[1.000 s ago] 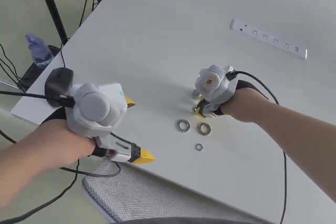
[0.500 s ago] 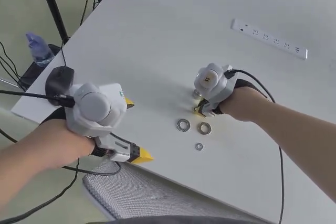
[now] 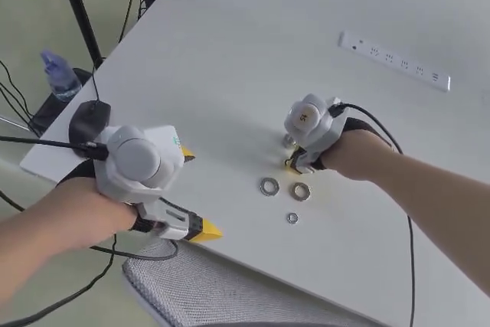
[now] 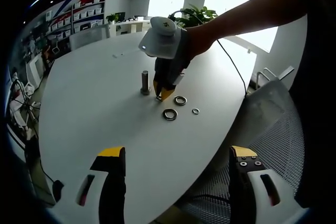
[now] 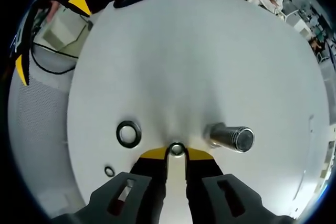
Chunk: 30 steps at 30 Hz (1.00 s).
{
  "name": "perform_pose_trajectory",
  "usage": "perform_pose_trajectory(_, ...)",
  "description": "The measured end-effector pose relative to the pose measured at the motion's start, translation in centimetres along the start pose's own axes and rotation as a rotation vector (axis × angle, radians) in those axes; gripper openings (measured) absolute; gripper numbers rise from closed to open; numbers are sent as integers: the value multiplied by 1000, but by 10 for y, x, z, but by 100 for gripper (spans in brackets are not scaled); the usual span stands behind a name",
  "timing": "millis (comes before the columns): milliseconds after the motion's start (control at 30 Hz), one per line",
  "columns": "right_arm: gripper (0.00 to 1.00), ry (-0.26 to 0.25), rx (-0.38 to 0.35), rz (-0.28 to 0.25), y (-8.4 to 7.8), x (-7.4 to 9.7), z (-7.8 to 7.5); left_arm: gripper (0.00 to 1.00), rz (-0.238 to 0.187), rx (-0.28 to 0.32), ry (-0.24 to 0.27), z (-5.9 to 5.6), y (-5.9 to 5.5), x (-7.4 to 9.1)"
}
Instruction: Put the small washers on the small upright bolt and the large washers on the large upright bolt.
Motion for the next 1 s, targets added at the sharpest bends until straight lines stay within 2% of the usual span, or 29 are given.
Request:
perform_pose_trajectory(233, 13, -8, -34, -6, 0, 9, -1, 81, -9, 2, 0, 1, 3, -1)
perform_pose_trajectory(333, 13, -10, -47, -13, 0, 16, -2, 83, -30, 2, 4, 3, 6, -1)
perform_pose_trajectory(467, 12, -12, -71, -14, -4, 24, -1, 83, -22, -12, 1, 4, 5, -2)
perform_pose_trajectory(667, 12, -25, -88, -18, -7, 40, 3, 83, -25, -23, -10, 4, 6, -1)
perform_pose_trajectory(1000, 12, -41, -135, -21, -16, 61, 10, 85, -57, -22, -7, 4, 12, 4)
Point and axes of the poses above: the centre of the closed fingertips' face, and the gripper's own axes: x roughly backward along the fingers, z roughly to its left, y roughly out of its top, the point moved 3 cm from there along x, roughly backward along the fingers, and after that the axes turned 13 degrees about -z, right-handed, at the moved point
